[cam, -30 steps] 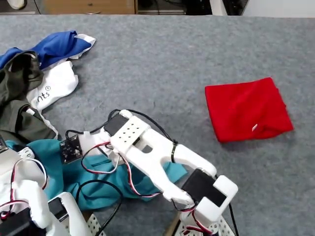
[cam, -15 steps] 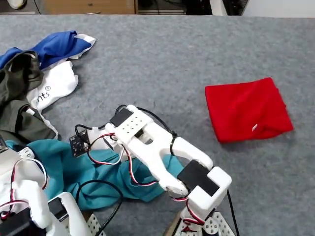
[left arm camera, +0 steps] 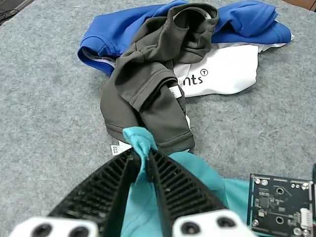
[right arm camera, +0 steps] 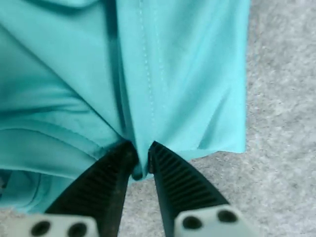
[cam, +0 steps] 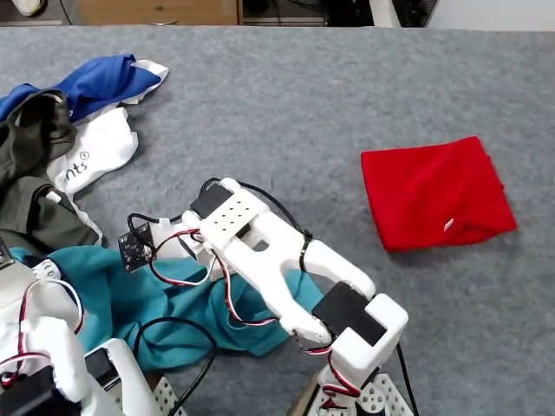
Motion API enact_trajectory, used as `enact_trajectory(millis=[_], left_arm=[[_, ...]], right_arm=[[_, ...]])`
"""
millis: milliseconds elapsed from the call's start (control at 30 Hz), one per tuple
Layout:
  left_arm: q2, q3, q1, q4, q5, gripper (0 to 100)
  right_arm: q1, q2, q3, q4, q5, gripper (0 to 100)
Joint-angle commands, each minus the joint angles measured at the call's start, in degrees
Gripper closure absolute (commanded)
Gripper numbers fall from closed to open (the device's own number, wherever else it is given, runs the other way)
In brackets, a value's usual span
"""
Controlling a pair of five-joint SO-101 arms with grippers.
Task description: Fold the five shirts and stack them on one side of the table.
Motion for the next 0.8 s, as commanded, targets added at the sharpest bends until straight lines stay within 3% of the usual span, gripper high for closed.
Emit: enact_trajectory(millis=[0, 233, 767], left_arm=[[0.1, -0.2, -0.7, -0.9, 0.0, 98], [0.1, -0.1, -0.7, -0.8, 0.0, 98], [0.1, -0.1, -0.7, -0.8, 0.0, 98]], right_arm=[[1.2, -0.1, -2.8, 0.5, 0.6, 96.3], [1.1, -0.1, -2.8, 1.3, 0.6, 91.1], [1.0, 0.1, -6.0, 4.6, 1.6, 91.0]])
